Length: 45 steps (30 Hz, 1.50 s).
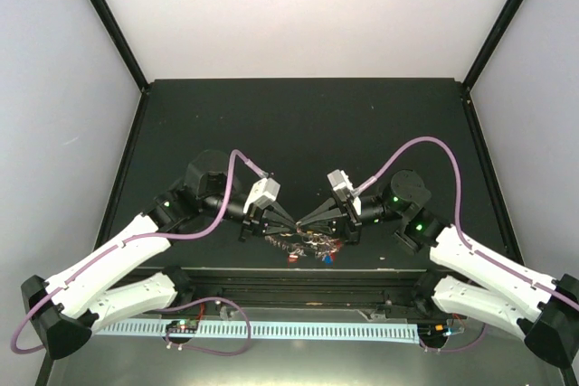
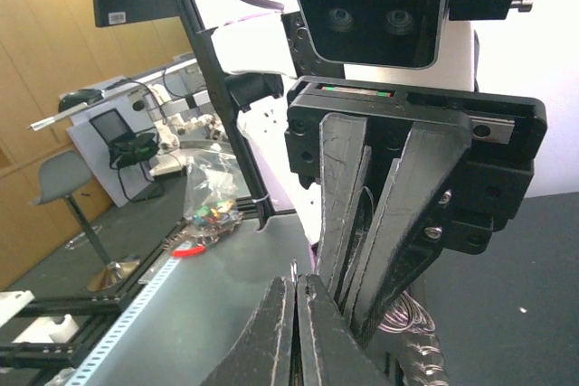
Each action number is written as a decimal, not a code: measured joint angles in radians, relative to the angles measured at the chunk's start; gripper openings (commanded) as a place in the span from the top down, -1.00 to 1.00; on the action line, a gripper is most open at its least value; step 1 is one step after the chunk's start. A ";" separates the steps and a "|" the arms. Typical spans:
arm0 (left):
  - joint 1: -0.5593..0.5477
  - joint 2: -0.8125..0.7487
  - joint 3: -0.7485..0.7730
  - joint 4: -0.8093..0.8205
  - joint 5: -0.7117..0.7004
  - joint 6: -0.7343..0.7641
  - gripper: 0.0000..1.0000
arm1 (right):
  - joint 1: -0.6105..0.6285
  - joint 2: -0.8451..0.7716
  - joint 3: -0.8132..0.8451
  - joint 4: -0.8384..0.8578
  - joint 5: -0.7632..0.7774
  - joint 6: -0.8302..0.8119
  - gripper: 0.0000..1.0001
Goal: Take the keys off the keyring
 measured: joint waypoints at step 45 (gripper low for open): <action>0.045 0.001 -0.004 -0.013 -0.128 -0.015 0.05 | -0.003 -0.164 0.047 -0.469 0.261 -0.301 0.98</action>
